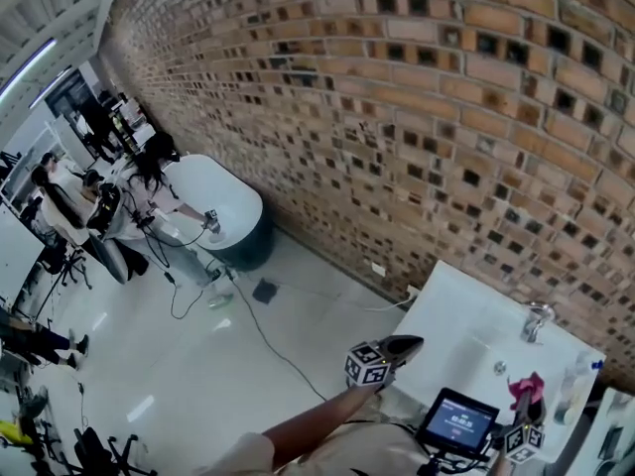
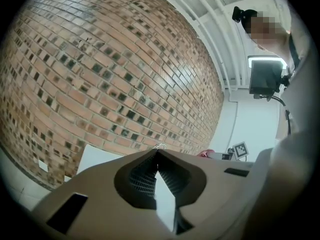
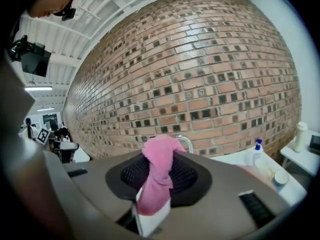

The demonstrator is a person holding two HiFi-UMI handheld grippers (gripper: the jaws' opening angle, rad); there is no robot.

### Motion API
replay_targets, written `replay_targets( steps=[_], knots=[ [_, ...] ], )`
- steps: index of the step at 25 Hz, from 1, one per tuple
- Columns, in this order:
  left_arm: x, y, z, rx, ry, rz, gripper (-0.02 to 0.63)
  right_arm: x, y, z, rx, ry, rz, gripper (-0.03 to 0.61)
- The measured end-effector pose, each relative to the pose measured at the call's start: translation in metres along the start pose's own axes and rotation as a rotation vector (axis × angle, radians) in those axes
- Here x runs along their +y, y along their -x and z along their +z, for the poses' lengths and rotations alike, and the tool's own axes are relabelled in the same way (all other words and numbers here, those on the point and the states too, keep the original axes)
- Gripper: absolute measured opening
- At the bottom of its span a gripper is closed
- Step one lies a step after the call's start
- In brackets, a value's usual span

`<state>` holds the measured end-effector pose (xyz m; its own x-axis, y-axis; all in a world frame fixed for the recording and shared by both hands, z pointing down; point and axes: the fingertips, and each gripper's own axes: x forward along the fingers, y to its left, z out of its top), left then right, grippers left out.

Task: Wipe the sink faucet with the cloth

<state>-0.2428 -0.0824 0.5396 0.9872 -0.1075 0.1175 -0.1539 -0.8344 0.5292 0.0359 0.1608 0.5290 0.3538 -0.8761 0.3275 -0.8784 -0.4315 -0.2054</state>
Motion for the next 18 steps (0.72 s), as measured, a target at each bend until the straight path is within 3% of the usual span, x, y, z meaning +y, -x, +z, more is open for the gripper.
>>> replay_targets(
  steps=[13,18],
  knots=[
    [0.029,0.058,-0.018,0.060,0.025,-0.005,0.006,0.099,-0.004,-0.048,0.044,0.028,0.052,0.118],
    [0.037,0.056,-0.028,0.084,0.042,-0.026,0.006,0.100,0.007,-0.056,0.071,-0.009,-0.009,0.112]
  ],
)
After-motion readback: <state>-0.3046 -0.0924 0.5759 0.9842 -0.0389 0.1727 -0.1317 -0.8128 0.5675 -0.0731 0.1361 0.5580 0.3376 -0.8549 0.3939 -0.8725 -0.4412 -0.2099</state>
